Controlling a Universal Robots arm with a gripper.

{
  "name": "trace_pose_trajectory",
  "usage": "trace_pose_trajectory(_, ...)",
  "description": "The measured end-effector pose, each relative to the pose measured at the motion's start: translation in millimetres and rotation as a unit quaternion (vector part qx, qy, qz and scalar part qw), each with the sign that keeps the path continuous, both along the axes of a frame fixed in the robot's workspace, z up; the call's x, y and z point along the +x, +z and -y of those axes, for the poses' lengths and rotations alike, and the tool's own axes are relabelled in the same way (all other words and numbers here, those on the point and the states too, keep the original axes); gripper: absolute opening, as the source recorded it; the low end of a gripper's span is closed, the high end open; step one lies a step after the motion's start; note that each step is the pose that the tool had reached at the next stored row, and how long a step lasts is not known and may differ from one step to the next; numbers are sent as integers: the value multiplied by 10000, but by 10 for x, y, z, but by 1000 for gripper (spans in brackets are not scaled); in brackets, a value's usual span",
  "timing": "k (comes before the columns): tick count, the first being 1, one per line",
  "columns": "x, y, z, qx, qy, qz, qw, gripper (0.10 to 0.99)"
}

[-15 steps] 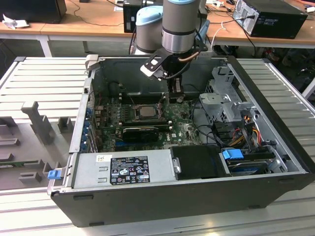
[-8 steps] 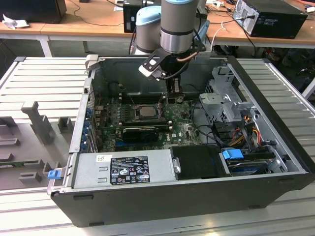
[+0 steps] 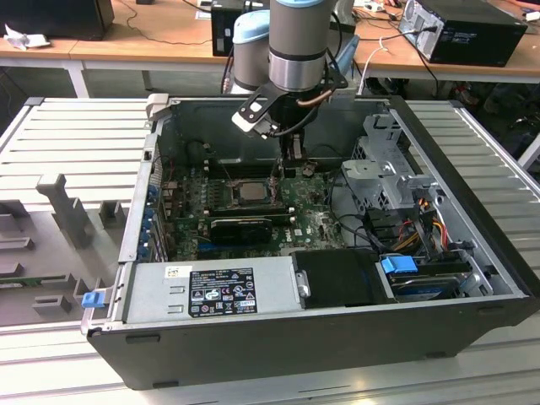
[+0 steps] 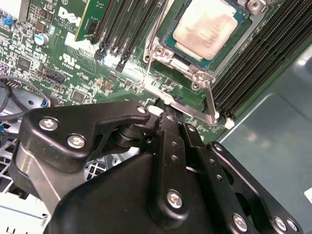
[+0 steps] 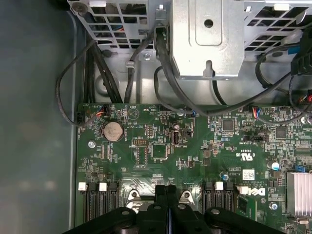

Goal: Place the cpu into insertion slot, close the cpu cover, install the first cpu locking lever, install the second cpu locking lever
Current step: 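Close the cpu cover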

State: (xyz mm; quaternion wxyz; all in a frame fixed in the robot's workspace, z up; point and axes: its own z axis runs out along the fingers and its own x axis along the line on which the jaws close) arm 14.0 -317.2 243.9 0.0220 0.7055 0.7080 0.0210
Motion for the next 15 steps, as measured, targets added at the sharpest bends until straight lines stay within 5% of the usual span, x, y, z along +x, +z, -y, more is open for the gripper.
trace_pose_trajectory(15, -225, -7, 0, 0, 0, 0, 10000, 106)
